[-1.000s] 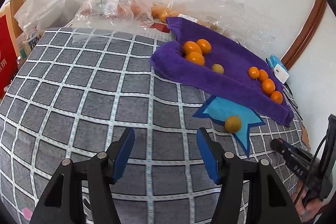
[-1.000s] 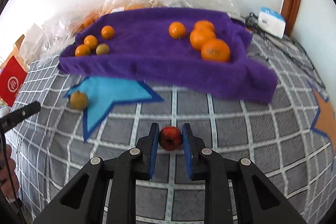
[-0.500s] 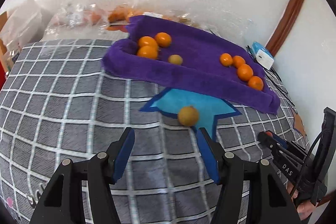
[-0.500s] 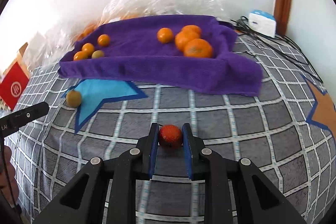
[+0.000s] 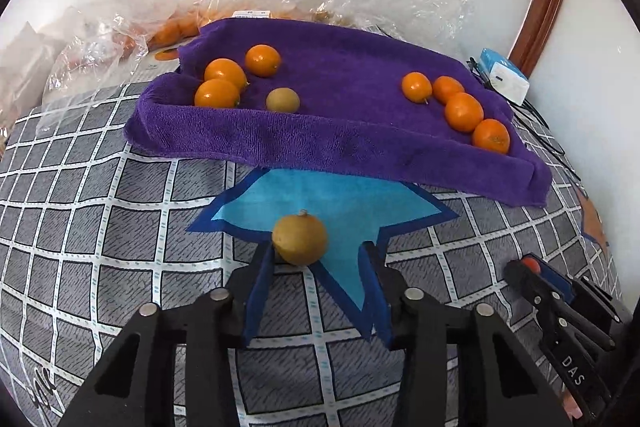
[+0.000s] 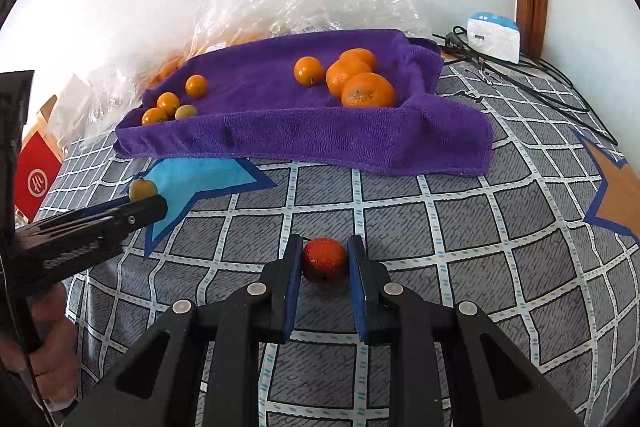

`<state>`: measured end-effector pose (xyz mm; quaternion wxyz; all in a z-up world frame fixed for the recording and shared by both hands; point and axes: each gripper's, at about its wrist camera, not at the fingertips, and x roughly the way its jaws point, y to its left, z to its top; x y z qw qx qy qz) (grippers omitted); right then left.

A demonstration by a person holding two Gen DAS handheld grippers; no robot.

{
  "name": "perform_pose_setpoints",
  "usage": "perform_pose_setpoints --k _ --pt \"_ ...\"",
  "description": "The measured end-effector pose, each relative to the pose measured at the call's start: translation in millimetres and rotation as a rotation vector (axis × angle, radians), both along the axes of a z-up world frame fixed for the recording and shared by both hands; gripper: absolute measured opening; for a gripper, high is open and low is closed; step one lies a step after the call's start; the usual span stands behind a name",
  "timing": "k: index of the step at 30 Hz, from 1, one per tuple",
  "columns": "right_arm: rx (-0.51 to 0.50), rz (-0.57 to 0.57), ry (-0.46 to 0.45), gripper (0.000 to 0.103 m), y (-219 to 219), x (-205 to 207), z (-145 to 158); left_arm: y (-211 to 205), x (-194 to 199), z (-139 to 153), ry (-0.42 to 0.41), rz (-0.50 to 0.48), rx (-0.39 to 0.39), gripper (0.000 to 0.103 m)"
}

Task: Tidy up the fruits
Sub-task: 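Close the left gripper on a yellow-green fruit while the right gripper holds the red fruit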

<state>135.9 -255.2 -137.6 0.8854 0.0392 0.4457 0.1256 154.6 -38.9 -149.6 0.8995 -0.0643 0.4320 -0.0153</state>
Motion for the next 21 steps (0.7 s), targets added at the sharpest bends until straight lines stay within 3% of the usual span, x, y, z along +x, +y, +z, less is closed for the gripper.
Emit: perform_pose_setpoints --k 3,21 --pt "-0.003 -0.004 0.004 0.022 0 0 -1 1 3 0 -0.004 0.01 0.0 0.026" --pt "-0.005 -0.006 -0.011 0.022 -2 -2 1 37 -37 25 -0.025 0.038 -0.033 0.026"
